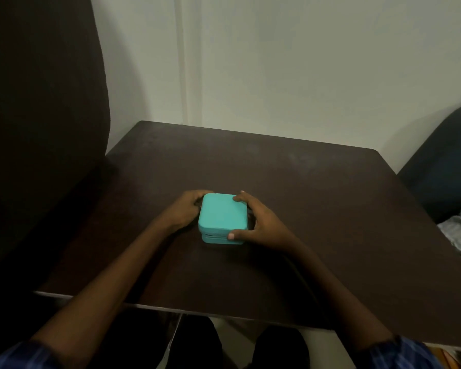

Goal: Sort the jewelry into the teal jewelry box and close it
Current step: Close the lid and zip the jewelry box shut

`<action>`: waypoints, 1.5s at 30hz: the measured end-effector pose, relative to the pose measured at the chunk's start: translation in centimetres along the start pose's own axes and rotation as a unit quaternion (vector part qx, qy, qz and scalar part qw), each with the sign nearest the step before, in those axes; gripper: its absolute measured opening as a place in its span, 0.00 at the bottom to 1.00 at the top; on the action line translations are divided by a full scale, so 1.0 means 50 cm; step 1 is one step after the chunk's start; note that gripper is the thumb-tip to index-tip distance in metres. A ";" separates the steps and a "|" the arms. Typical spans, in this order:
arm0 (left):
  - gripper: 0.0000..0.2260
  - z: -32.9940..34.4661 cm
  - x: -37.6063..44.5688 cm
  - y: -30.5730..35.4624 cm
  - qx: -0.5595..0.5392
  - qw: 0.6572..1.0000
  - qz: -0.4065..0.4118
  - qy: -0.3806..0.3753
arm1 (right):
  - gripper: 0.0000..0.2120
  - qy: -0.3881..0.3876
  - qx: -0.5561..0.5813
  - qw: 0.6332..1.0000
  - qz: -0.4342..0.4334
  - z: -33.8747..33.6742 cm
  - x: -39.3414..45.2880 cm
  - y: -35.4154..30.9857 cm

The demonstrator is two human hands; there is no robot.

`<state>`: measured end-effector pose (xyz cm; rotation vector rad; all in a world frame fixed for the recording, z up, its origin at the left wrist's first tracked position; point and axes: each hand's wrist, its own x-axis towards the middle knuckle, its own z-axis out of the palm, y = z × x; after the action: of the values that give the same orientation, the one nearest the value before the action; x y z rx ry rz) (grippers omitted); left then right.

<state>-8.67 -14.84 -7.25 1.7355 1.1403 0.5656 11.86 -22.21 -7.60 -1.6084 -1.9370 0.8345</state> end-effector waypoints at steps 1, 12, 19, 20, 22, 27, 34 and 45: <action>0.17 -0.003 0.006 -0.003 0.021 1.000 -0.003 -0.005 | 0.39 -0.005 0.007 1.000 -0.001 -0.001 0.003 0.002; 0.07 0.016 -0.010 -0.010 0.367 0.926 -0.057 0.068 | 0.37 -0.001 0.068 0.998 -0.008 -0.005 0.000 0.010; 0.09 0.081 -0.168 0.018 0.404 0.911 -0.047 0.069 | 0.37 0.006 0.072 0.997 -0.011 0.000 -0.003 0.008; 0.10 0.097 -0.181 0.025 0.406 0.910 -0.031 0.080 | 0.36 0.008 0.077 0.997 -0.012 0.000 -0.005 0.007; 0.11 0.130 -0.189 0.036 0.402 0.911 -0.009 0.094 | 0.36 0.013 0.083 0.996 -0.014 0.002 -0.010 0.002; 0.16 0.220 -0.143 0.057 0.364 0.929 -0.005 0.072 | 0.35 0.007 0.094 0.995 -0.007 -0.001 -0.013 0.009; 0.16 0.145 -0.141 0.080 0.280 0.932 0.101 0.208 | 0.25 0.144 0.150 0.974 0.089 0.018 -0.060 -0.006; 0.30 0.122 -0.059 0.074 0.324 0.944 -0.031 0.050 | 0.11 0.281 -0.225 0.933 0.006 0.113 -0.102 -0.014</action>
<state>-3.69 -20.68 -6.33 2.2273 1.5669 0.2457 8.37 -28.11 -10.93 -1.8486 -1.7543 -0.1026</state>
